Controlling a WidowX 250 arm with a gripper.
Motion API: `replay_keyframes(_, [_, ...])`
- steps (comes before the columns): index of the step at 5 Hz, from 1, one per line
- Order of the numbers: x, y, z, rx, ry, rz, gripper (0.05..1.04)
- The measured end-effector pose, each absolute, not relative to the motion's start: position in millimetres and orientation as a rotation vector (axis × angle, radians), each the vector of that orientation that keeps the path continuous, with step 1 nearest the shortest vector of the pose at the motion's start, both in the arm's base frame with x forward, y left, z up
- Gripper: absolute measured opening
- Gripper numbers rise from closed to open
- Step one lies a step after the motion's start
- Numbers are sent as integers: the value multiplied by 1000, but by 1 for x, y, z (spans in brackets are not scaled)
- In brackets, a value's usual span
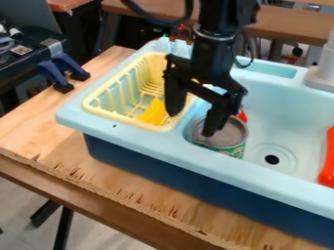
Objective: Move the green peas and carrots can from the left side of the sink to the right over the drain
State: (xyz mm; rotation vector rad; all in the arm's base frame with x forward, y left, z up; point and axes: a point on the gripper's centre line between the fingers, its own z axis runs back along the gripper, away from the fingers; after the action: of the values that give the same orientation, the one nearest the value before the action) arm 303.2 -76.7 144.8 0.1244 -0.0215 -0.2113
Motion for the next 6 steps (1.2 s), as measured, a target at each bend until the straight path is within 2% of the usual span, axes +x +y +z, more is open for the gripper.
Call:
replay_keyframes(1, [298,-87,147,180,-31,-231,1005])
replay_keyframes(3, [294,-87,137,181,-42,-223,1005])
replay_keyframes(4, [297,-88,139,302,-101,-208,1005])
replay_keyframes(5, [302,-84,138,299,-126,-188,1005])
replay_keyframes(6, [317,-80,134,216,-158,-125,1003])
